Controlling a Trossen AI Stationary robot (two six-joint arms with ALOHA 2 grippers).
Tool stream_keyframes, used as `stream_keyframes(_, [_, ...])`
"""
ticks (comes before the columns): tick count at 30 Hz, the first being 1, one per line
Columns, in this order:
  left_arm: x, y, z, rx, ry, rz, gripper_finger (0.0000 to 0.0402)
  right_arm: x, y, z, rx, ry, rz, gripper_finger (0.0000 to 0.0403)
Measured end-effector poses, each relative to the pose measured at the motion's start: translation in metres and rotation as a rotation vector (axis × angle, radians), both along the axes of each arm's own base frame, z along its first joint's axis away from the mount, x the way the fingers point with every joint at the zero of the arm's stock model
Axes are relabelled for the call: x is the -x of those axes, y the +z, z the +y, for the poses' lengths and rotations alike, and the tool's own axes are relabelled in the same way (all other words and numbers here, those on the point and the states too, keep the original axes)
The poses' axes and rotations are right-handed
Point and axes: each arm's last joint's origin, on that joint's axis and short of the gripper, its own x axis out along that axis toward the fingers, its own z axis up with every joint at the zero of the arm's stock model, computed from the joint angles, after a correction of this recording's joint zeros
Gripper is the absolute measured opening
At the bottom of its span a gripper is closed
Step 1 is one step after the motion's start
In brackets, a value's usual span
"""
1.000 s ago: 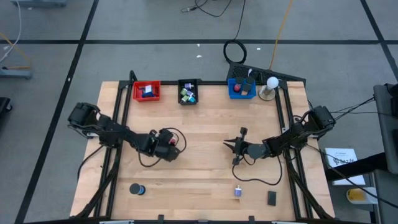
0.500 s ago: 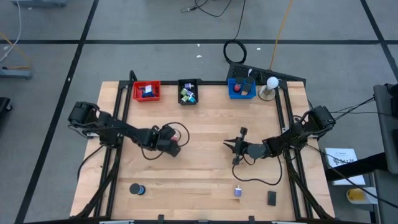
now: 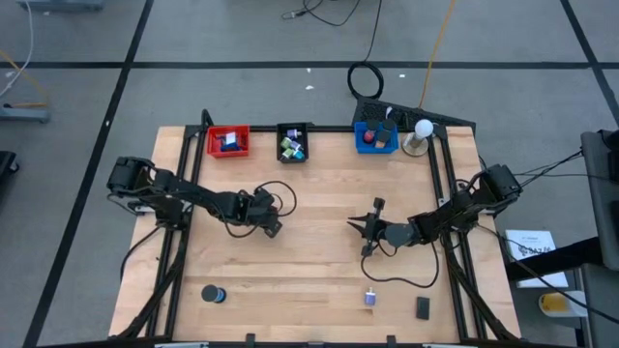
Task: Pick & Place Office items
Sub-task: Put the red charger adapter head into the black bin
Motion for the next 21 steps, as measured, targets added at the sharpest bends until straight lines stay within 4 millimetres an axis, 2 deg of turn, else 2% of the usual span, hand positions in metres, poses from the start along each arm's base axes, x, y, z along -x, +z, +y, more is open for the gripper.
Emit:
stream_keyframes(3, [0.0, 0.0, 0.0, -0.018, -0.043, 0.015, 0.0135, 0.0, 0.0, 0.0, -0.001, 0.0, -0.001, 0.0045])
stream_keyframes(5, [-0.001, 0.006, 0.005, -0.038, -0.06, 0.015, 0.0132, 0.0, 0.0, 0.0, 0.0, 0.0, 0.0, 0.0045])
stream_keyframes(7, [-0.003, 0.021, 0.013, -0.083, -0.061, -0.033, 0.0132, 0.0, 0.0, 0.0, 0.0, 0.0, 0.0, 0.0045])
stream_keyframes(10, [-0.005, 0.043, 0.03, -0.165, -0.032, -0.102, 0.0132, 0.0, 0.0, 0.0, 0.0, 0.0, 0.0, 0.0045])
stream_keyframes(14, [-0.009, 0.062, 0.055, -0.257, 0.0, -0.139, 0.0132, 0.0, 0.0, 0.0, 0.0, 0.0, 0.002, 0.0045])
stream_keyframes(21, [-0.019, 0.074, 0.092, -0.353, -0.014, -0.23, 0.0132, 0.0, 0.0, 0.0, 0.0, 0.0, 0.0, 0.0045])
